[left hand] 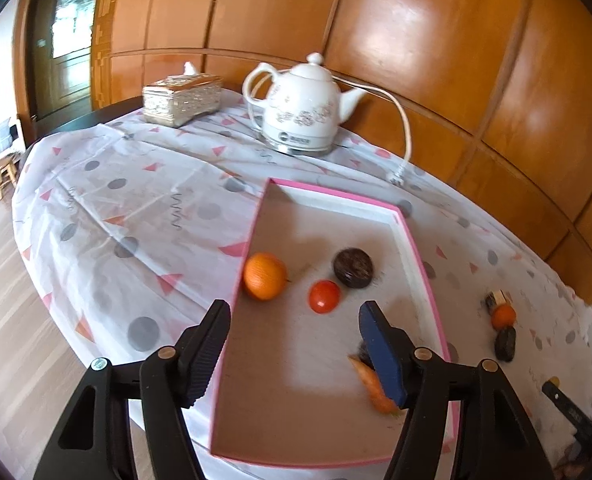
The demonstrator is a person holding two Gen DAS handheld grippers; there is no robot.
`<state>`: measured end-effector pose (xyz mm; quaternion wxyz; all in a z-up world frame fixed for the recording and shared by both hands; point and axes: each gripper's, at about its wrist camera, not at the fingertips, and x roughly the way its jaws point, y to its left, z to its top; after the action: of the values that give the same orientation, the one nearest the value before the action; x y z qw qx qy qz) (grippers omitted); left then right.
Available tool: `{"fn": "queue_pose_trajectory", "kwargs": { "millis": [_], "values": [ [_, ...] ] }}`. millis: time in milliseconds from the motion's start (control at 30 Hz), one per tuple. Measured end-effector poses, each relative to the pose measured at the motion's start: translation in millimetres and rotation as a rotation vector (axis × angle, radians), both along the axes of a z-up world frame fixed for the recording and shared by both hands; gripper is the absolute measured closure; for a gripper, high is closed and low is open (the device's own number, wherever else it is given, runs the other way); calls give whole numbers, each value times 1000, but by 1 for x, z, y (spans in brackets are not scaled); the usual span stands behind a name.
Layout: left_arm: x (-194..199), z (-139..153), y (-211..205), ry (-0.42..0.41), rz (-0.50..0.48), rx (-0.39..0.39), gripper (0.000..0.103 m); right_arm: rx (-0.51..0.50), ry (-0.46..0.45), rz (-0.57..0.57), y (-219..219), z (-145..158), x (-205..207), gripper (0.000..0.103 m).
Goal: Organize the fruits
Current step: 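Carry the tan ball with the right gripper into the tray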
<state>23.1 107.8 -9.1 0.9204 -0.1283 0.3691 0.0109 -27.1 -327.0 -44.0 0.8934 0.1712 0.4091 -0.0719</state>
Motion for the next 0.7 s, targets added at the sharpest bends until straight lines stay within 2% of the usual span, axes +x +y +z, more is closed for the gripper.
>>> {"fn": "queue_pose_trajectory", "kwargs": {
  "millis": [367, 533, 700],
  "values": [
    [4, 1, 47, -1, 130, -31, 36, -18, -57, 397, 122, 39, 38, 77],
    [6, -4, 52, 10, 137, -37, 36, -31, -80, 570, 179, 52, 50, 77],
    [7, -6, 52, 14, 139, -38, 36, -46, -79, 670, 217, 54, 54, 77]
  ]
}}
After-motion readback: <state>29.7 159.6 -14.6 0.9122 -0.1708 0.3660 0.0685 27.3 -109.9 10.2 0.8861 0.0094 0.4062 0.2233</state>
